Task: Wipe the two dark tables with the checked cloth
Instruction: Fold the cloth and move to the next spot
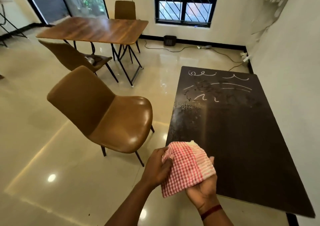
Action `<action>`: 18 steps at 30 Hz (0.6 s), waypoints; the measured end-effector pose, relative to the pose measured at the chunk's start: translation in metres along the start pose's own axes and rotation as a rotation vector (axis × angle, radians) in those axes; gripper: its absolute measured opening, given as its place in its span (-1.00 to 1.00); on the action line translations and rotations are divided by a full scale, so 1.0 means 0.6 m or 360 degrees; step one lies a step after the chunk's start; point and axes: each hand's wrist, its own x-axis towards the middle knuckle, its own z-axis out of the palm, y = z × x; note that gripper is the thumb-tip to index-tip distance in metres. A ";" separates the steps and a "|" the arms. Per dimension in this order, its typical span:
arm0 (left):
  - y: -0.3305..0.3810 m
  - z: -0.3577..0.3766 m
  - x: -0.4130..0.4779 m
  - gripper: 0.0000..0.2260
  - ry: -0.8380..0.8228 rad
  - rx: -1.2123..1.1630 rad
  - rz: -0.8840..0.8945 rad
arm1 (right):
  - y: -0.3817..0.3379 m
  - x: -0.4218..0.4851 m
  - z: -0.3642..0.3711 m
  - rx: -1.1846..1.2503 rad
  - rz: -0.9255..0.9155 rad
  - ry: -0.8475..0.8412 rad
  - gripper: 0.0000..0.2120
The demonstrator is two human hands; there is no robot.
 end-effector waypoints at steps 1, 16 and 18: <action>-0.005 -0.012 0.002 -0.59 0.0020 -0.0022 -0.0030 | 0.011 0.002 0.009 0.0000 -0.0007 0.0019 -0.30; -0.171 -0.262 0.030 -0.59 -0.0346 -0.2081 -0.1357 | 0.216 0.077 0.187 -0.0083 -0.0023 0.0026 -0.27; -0.184 -0.304 0.042 -0.64 -0.0190 -0.2056 -0.1314 | 0.228 0.092 0.194 -0.0069 0.0004 -0.0025 -0.35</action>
